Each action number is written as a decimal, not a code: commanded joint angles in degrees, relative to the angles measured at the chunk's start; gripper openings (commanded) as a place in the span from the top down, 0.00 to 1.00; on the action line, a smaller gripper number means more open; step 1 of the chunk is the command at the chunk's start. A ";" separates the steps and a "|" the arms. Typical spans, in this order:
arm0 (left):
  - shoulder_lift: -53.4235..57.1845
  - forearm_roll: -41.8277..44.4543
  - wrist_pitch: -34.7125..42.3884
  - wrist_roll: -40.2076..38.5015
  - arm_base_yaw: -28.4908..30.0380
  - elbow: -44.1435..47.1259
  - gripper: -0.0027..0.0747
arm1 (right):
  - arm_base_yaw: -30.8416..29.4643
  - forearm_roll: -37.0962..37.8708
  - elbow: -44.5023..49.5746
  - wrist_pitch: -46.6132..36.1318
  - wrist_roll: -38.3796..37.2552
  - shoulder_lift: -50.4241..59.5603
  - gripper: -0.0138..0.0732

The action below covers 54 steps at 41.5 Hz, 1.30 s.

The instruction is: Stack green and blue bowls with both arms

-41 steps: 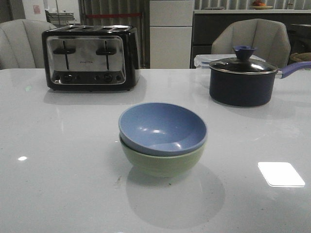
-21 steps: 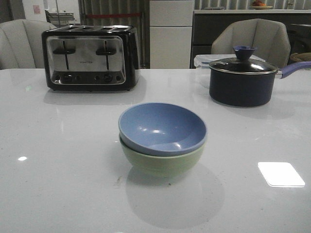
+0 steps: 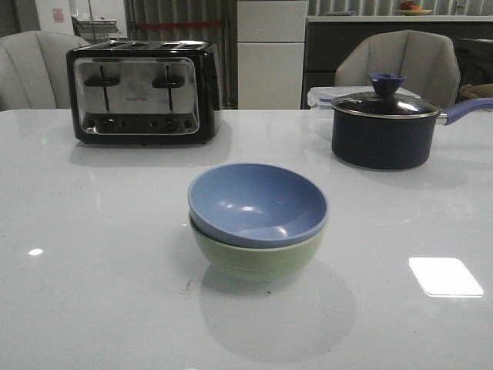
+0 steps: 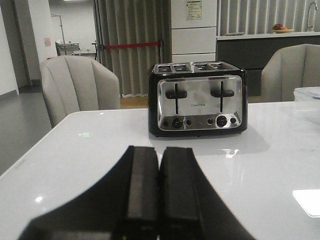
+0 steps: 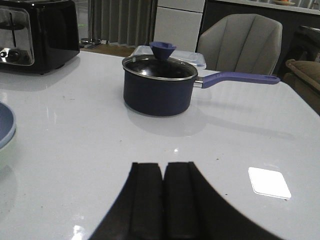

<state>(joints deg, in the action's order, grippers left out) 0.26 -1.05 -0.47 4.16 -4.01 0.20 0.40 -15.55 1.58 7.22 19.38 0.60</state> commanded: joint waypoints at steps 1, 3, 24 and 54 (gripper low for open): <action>1.08 -0.11 5.04 -0.16 -0.17 0.22 0.84 | -0.29 0.19 -0.16 -5.19 0.00 0.88 0.79; 1.08 -0.11 5.04 -0.16 -0.17 0.22 0.84 | -0.29 0.19 -0.16 -5.25 0.00 0.88 0.79; 1.08 -0.11 5.04 -0.16 -0.17 0.22 0.84 | -0.23 14.61 -0.16 -14.04 -17.82 1.15 0.79; 1.08 -0.11 5.04 -0.16 -0.17 0.22 0.84 | -0.23 14.70 -0.16 -13.81 -17.82 1.10 0.79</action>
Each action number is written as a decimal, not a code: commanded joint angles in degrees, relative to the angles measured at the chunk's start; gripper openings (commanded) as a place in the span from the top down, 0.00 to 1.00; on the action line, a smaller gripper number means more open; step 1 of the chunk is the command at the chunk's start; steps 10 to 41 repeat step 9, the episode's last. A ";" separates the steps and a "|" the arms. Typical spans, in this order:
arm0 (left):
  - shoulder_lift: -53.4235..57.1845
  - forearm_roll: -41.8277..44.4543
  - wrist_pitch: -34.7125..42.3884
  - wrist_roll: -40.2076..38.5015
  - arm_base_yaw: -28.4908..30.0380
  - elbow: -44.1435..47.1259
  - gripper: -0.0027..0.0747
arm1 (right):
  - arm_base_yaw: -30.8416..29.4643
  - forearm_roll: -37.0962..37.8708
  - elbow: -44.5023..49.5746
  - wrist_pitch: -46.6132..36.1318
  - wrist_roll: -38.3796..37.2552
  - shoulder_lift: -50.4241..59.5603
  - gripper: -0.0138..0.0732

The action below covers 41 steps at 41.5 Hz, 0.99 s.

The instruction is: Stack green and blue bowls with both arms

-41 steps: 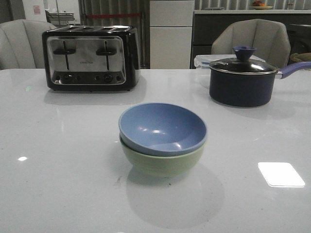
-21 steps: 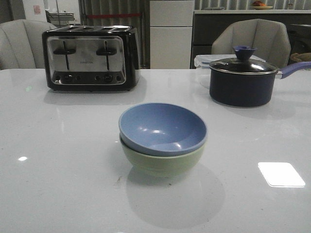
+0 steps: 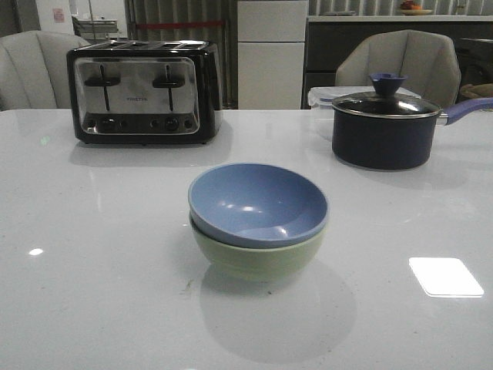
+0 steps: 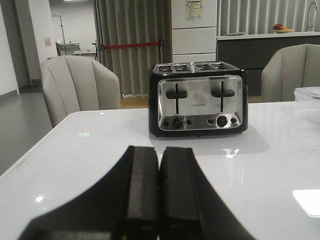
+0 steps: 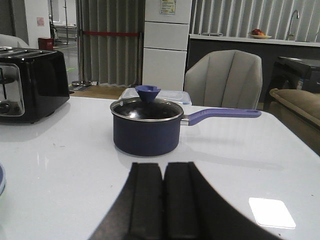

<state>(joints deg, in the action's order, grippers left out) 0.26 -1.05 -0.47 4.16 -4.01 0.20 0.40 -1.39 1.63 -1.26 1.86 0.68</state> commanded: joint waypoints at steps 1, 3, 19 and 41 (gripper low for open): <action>1.08 -0.11 5.04 -0.16 -0.17 0.22 0.84 | -0.23 0.61 -0.21 -5.34 -0.30 1.03 0.79; 1.08 -0.11 5.04 -0.16 -0.17 0.22 0.84 | -0.23 0.61 -0.21 -5.34 -0.30 1.03 0.79; 1.08 -0.11 5.04 -0.16 -0.17 0.22 0.84 | -0.23 0.61 -0.21 -5.34 -0.30 1.03 0.79; 1.08 -0.11 5.04 -0.16 -0.17 0.22 0.84 | -0.23 0.61 -0.21 -5.34 -0.30 1.03 0.79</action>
